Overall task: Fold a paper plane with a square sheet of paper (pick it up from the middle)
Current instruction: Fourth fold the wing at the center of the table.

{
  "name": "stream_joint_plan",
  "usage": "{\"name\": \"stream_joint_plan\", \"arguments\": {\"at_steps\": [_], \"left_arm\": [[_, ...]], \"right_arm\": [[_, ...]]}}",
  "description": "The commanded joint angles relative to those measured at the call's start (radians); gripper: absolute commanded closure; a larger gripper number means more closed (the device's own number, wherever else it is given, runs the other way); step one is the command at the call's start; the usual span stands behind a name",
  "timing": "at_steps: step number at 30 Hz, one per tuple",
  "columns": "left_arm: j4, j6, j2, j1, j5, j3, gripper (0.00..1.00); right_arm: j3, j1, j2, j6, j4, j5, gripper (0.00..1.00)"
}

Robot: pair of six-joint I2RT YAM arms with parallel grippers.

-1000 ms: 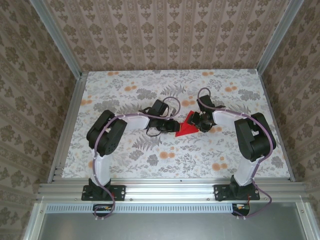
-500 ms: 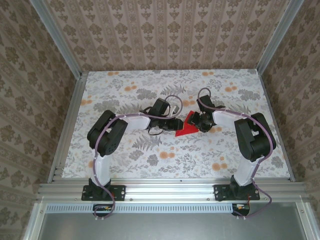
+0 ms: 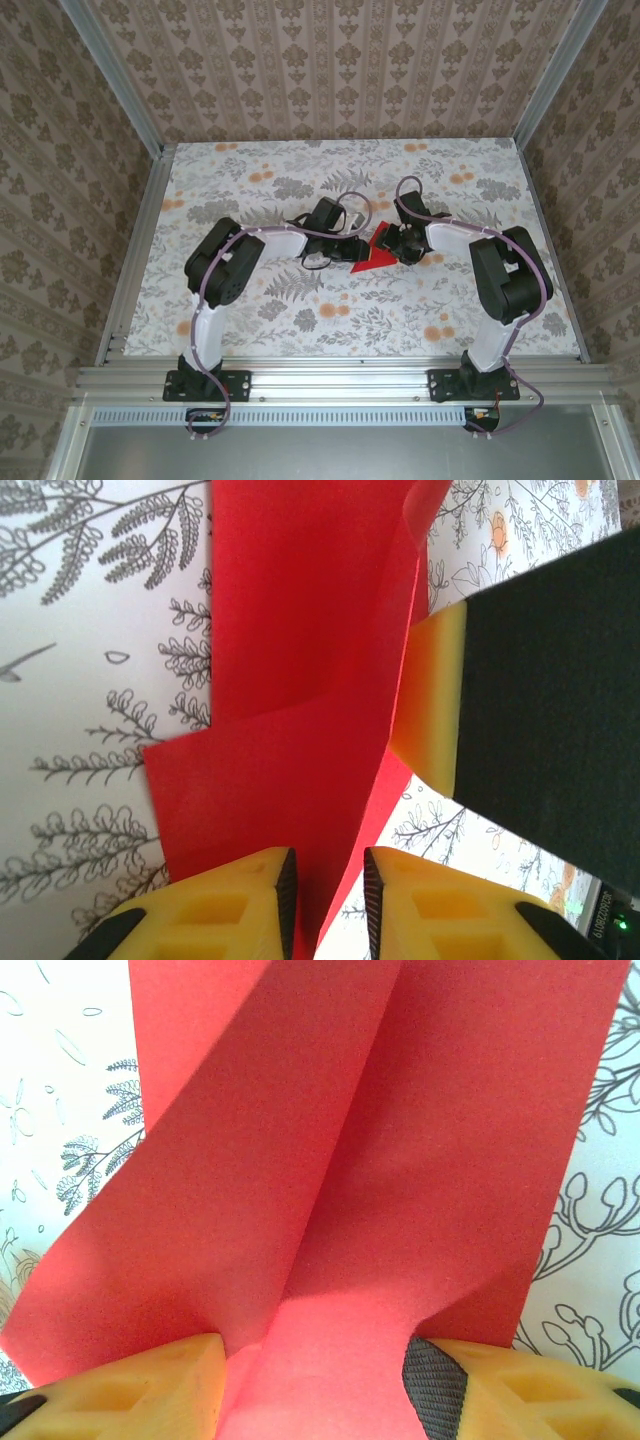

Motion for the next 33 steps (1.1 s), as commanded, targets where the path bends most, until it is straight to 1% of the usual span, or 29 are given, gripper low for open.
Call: {"name": "stream_joint_plan", "arguments": {"at_steps": [1,6,9,10,13,16,22,26,29,33], "left_arm": [[0.006,0.031,0.027,-0.006,0.028,0.029,0.76],[-0.004,0.043,0.043,-0.006,0.028,0.043,0.79],[-0.002,0.044,0.051,-0.007,0.028,0.049,0.85],[0.002,0.042,0.053,-0.008,0.058,0.049,0.88],[0.011,0.032,0.056,-0.007,0.078,0.051,0.96],[0.020,0.021,0.057,-0.007,0.096,0.046,0.99],[0.028,-0.009,0.063,-0.004,0.118,0.042,1.00],[0.038,-0.034,0.065,-0.003,0.134,0.040,1.00],[0.040,-0.047,0.072,-0.005,0.148,0.041,1.00],[0.020,-0.045,0.084,-0.004,0.155,0.052,1.00]], "right_arm": [[-0.085,-0.002,0.105,0.010,-0.081,0.043,0.42],[-0.096,-0.006,0.090,0.006,-0.066,0.031,0.42],[-0.101,-0.007,0.078,0.000,-0.058,0.020,0.42],[-0.102,-0.007,0.068,-0.004,-0.054,0.018,0.42],[-0.109,-0.009,0.026,-0.019,-0.046,0.009,0.41],[-0.118,-0.015,-0.037,-0.038,-0.041,0.006,0.41],[-0.135,-0.027,-0.166,-0.091,-0.017,-0.019,0.40],[-0.158,-0.027,-0.228,-0.127,0.037,-0.059,0.41],[-0.179,-0.031,-0.245,-0.132,0.101,-0.102,0.43],[-0.179,-0.034,-0.208,-0.128,0.142,-0.144,0.49]]}}
